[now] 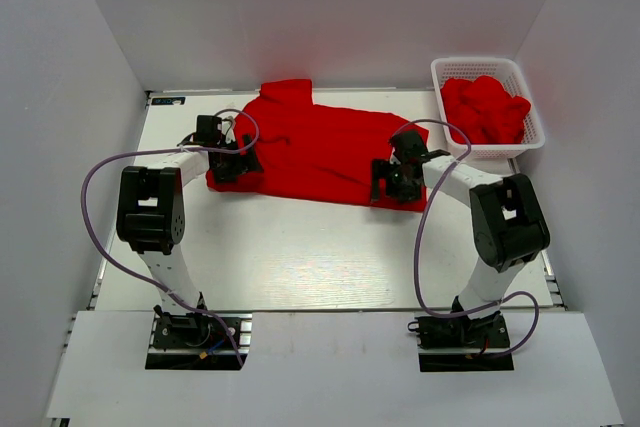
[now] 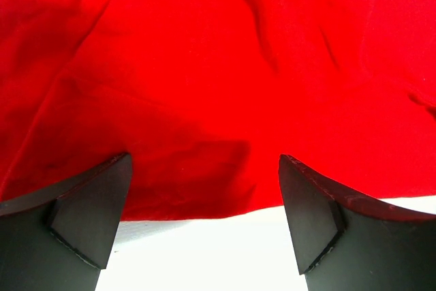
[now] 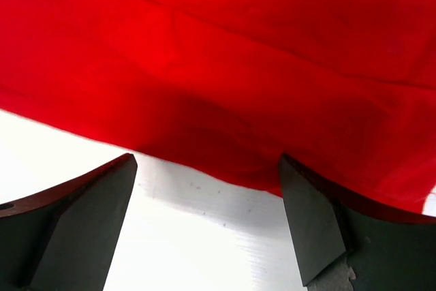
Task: Fold and stack the t-shirts
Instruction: Fold the flattened tshirt in 1/3 of the way
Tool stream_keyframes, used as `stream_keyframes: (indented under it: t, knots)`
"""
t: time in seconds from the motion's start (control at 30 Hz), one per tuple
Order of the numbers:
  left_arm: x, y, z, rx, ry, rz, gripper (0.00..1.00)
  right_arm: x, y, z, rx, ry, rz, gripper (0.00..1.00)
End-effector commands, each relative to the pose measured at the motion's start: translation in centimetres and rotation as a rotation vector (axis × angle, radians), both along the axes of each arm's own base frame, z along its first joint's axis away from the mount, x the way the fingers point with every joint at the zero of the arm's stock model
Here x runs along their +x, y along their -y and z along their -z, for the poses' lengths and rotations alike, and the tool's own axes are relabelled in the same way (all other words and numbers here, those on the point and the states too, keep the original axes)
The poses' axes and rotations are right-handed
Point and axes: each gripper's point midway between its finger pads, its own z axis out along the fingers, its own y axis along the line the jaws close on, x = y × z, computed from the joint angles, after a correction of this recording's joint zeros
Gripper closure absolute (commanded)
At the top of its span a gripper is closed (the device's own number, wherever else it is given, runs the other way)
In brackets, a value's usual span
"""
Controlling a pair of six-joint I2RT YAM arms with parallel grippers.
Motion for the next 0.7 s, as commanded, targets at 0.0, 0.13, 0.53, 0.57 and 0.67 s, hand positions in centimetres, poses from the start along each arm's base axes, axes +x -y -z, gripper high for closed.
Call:
stream_keyframes:
  t: [0.0,0.13,0.53,0.57,0.67]
  knots:
    - [-0.9,-1.0,1.5,0.044,-0.043,-0.027,0.01,2.9,0.5,-0.7,-0.041,0.089,0.062,0.1]
    - [-0.8,-1.2,1.6,0.055,-0.043,-0.034,0.01,5.2,0.5,-2.0,-0.041,0.156,0.094,0.1]
    - [-1.1,-1.8,1.9,0.086,-0.057,-0.042,0.01,10.1,0.4,-3.0,-0.066,0.282,0.131,0.1]
    - [-1.1,-1.8,1.9,0.086,-0.057,-0.042,0.01,10.4,1.0,-1.8,-0.094,0.265,0.141,0.1]
    - [-1.4,-2.0,2.0,0.095,-0.067,-0.046,0.01,12.4,1.2,-2.8,-0.102,0.294,0.149,0.1]
